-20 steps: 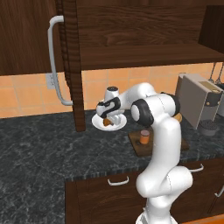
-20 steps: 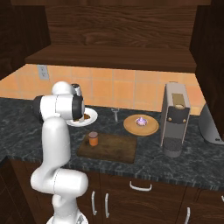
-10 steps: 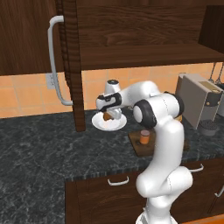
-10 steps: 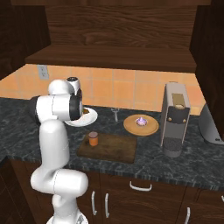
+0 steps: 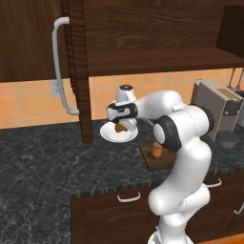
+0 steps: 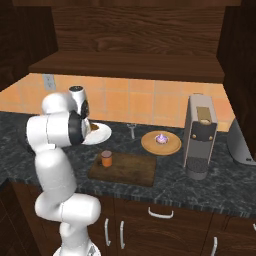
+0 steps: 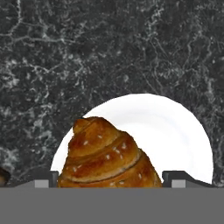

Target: From the different types of pastries on the counter, select a croissant and place it on the cutting board. Then retrieve a jar of jam from the cabinet and place it alongside the croissant on the cutting board.

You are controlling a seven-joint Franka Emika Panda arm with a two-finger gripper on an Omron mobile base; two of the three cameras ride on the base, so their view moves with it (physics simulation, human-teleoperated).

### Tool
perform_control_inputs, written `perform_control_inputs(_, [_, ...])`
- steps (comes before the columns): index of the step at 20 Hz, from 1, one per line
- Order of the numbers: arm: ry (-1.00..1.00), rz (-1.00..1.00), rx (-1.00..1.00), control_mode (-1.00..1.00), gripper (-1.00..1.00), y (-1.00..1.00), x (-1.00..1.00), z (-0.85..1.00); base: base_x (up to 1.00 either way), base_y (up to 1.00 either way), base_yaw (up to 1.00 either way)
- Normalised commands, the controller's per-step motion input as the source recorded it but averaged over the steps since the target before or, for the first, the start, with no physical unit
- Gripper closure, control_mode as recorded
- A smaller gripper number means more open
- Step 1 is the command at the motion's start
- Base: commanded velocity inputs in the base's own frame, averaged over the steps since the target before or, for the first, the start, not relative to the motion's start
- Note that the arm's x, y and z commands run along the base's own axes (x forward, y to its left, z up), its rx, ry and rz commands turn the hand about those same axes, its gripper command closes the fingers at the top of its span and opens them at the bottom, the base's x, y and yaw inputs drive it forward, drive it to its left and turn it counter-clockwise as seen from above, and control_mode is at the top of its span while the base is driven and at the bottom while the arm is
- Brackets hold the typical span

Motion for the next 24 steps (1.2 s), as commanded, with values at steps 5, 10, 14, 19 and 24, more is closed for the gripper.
perform_control_inputs(5, [-0.03, 0.00, 0.00, -1.00, 1.00, -0.09, -0.54, 0.47, 0.00, 0.00, 0.00])
perform_control_inputs(10, [0.00, 0.00, 0.00, -1.00, 1.00, -0.03, -0.25, 0.59, 0.00, 0.00, 0.00])
perform_control_inputs(14, [0.00, 0.00, -0.01, -1.00, 1.00, -0.21, -0.34, 0.30, 0.00, 0.00, 0.00])
perform_control_inputs(19, [0.00, 0.00, -0.03, -1.00, 1.00, -0.47, -0.24, 0.20, 0.00, 0.00, 0.00])
perform_control_inputs(24, [0.00, 0.00, -0.01, -1.00, 1.00, -0.39, -0.15, 0.04, 0.00, 0.00, 0.00])
